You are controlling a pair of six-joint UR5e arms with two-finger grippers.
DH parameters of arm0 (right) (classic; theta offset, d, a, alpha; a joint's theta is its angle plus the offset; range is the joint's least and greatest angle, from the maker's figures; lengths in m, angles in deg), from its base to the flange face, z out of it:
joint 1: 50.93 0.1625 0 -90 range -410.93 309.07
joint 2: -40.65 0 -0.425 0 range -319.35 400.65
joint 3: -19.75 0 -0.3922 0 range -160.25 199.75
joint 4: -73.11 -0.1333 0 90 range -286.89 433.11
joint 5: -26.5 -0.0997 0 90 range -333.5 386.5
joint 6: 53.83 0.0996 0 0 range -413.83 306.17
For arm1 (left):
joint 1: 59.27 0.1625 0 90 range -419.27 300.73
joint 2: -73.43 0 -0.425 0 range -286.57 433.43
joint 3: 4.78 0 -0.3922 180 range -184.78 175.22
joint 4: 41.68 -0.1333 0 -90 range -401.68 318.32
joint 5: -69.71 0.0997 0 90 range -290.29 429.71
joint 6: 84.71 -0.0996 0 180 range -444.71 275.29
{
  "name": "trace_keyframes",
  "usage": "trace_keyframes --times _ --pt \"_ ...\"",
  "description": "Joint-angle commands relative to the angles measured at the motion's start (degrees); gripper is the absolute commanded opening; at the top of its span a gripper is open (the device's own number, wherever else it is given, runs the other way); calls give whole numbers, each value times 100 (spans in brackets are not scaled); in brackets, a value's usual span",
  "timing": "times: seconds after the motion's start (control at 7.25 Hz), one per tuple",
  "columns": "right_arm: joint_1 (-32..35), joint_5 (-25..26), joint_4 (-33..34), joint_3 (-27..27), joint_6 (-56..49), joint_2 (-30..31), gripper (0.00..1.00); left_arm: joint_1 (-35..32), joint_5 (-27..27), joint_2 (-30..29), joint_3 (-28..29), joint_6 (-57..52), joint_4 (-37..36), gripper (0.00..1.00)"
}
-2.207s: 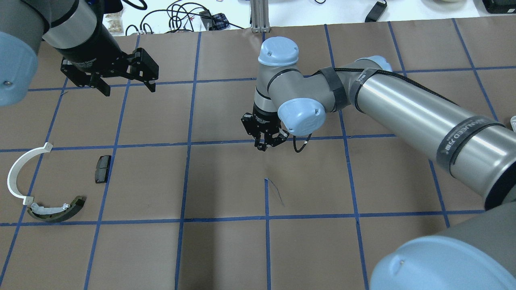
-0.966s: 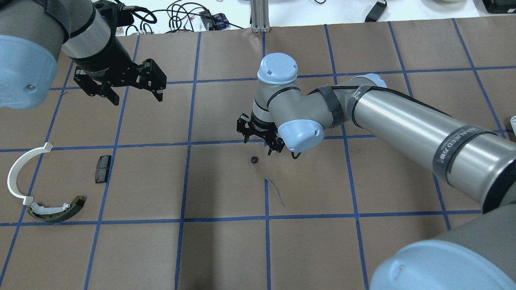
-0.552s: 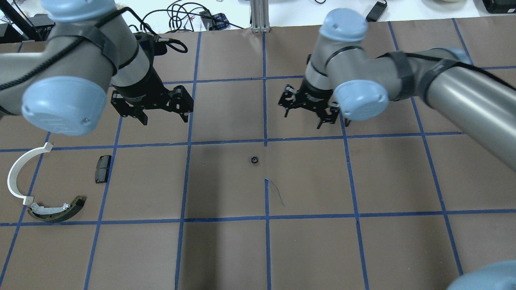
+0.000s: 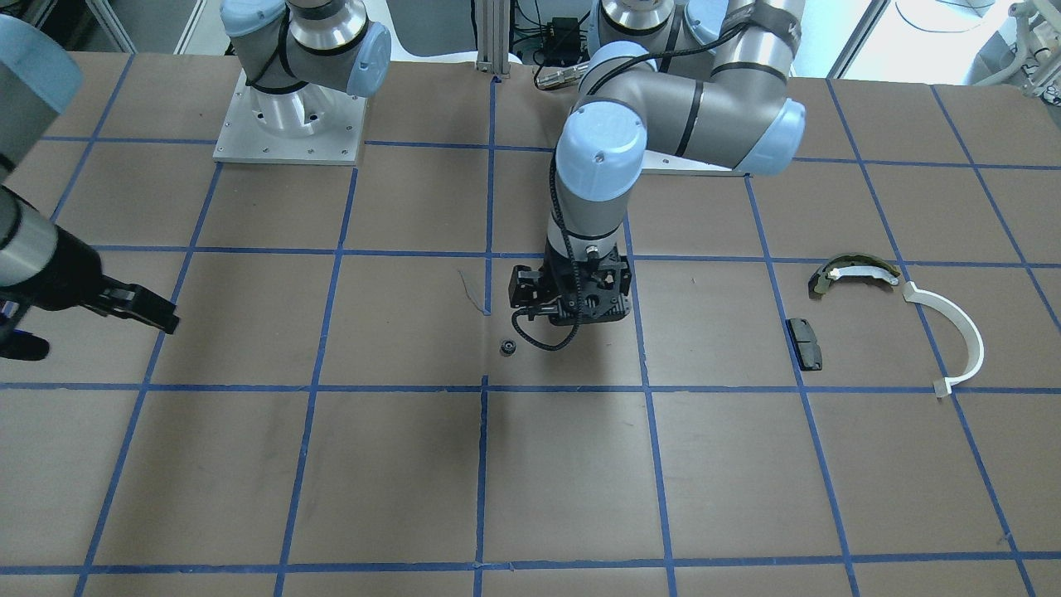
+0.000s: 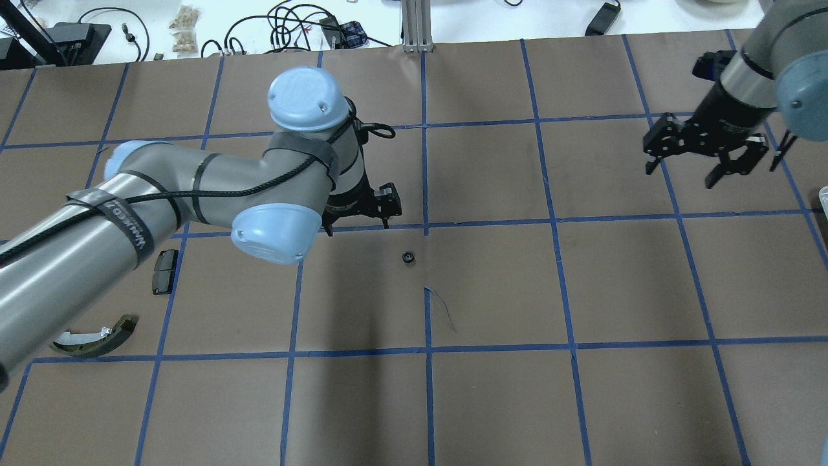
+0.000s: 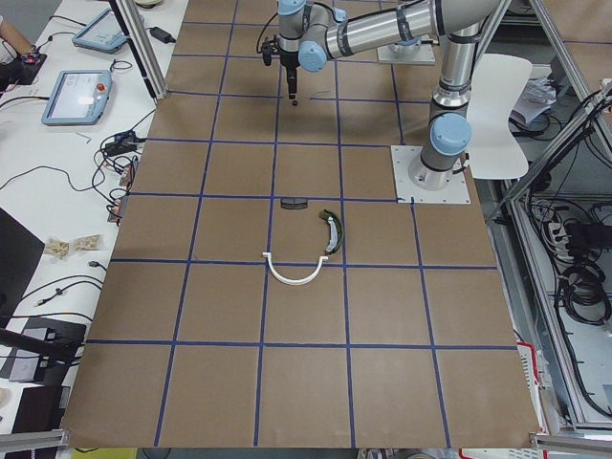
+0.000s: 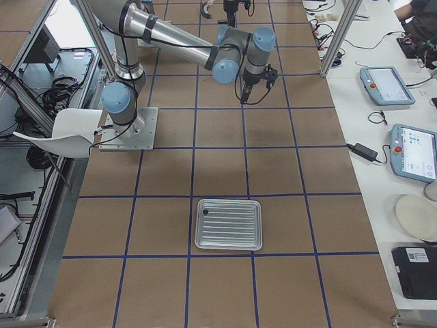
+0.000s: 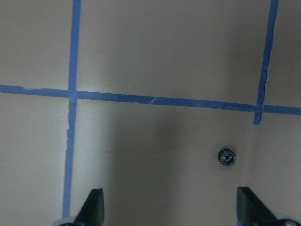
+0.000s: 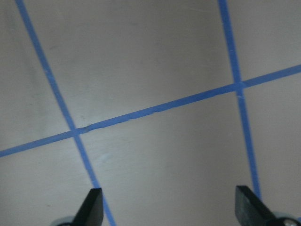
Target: Place bearing gear from tray to pile
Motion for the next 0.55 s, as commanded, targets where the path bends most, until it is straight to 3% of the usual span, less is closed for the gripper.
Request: trace_keyframes --times 0.0,0.41 --pt "-1390 392 -114 -3 -1798 0 100 -480 156 -591 -37 810 -477 100" --pt "-2509 900 70 119 -3253 -394 100 -674 174 -1189 -37 980 -1436 100"
